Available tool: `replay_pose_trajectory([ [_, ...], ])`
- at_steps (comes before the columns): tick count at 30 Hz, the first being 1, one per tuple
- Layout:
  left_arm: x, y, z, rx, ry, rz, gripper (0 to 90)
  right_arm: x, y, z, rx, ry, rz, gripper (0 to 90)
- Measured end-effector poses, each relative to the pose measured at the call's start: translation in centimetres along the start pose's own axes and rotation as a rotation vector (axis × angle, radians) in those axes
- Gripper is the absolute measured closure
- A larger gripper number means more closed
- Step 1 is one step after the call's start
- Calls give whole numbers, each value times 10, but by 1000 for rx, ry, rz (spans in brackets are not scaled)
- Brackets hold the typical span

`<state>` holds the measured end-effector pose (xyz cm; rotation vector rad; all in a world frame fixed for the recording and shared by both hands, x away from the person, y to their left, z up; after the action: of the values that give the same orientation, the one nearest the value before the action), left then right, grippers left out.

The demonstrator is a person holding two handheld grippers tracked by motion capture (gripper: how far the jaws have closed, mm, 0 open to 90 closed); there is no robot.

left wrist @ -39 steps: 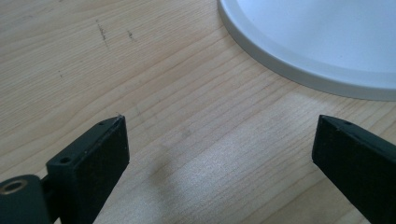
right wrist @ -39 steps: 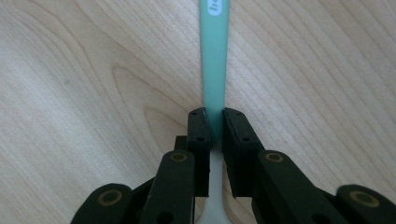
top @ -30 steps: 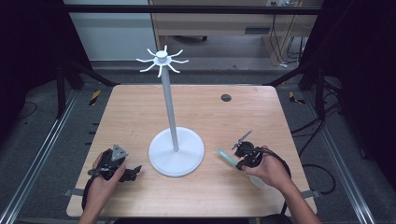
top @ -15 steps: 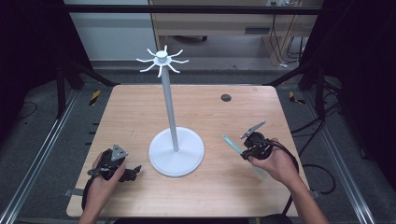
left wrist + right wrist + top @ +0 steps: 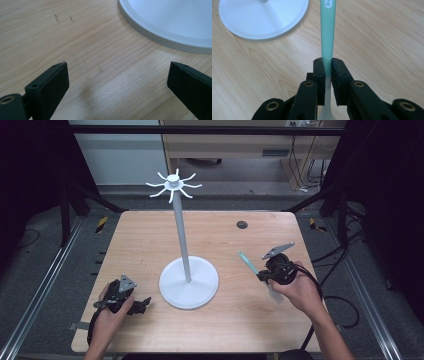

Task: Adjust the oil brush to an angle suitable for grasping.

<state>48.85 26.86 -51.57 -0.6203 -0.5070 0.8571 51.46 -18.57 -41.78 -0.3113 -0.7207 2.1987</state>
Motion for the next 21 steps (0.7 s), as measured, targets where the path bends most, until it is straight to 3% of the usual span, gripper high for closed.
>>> replay_pose_trajectory([
  [21,1,0,0,-4,-5,6,35,6,-28,34,-189,-23,-7,823],
])
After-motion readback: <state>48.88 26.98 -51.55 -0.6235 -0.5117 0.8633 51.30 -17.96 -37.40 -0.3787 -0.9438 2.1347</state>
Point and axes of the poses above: each handheld gripper's, and its own axes: z roughly backward along the jaws, y roughly out of its underside, x roughly to its left, the point moved 4 cm from there along -z, roughly forward along the jaws, and after that the axes turned 2 degrees about -z, right-handed, at the moved point
